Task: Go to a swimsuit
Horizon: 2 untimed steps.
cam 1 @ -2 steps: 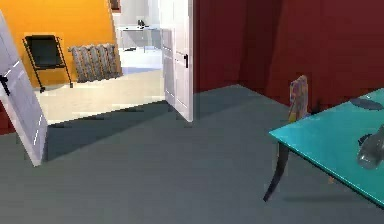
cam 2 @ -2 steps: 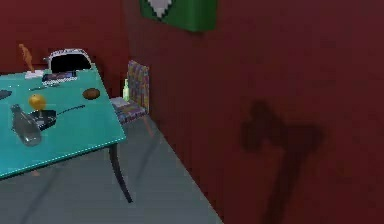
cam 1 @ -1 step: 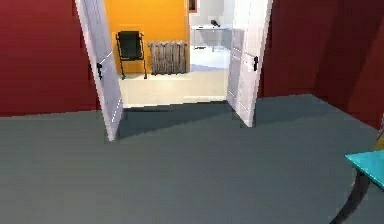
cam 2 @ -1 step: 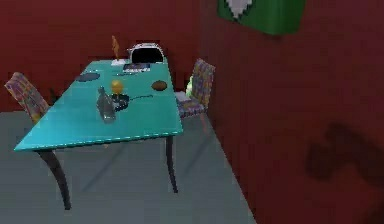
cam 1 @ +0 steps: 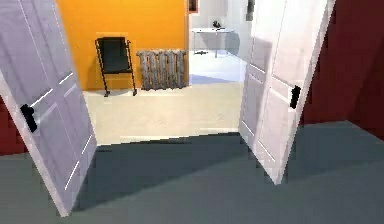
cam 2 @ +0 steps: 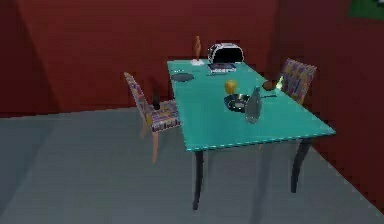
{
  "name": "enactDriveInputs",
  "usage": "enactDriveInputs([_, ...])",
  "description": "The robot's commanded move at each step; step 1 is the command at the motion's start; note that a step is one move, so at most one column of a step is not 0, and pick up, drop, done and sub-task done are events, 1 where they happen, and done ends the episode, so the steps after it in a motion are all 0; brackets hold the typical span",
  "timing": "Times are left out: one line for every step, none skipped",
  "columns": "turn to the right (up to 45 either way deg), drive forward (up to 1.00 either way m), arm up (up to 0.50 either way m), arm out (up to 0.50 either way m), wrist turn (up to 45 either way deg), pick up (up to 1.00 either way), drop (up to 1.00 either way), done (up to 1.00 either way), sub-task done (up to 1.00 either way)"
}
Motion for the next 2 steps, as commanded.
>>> enactDriveInputs([0.0, 1.00, 0.00, 0.00, 0.0, 0.00, 0.00, 0.00, 0.00])
enactDriveInputs([0.0, 1.00, 0.00, 0.00, 0.0, 0.00, 0.00, 0.00, 0.00])
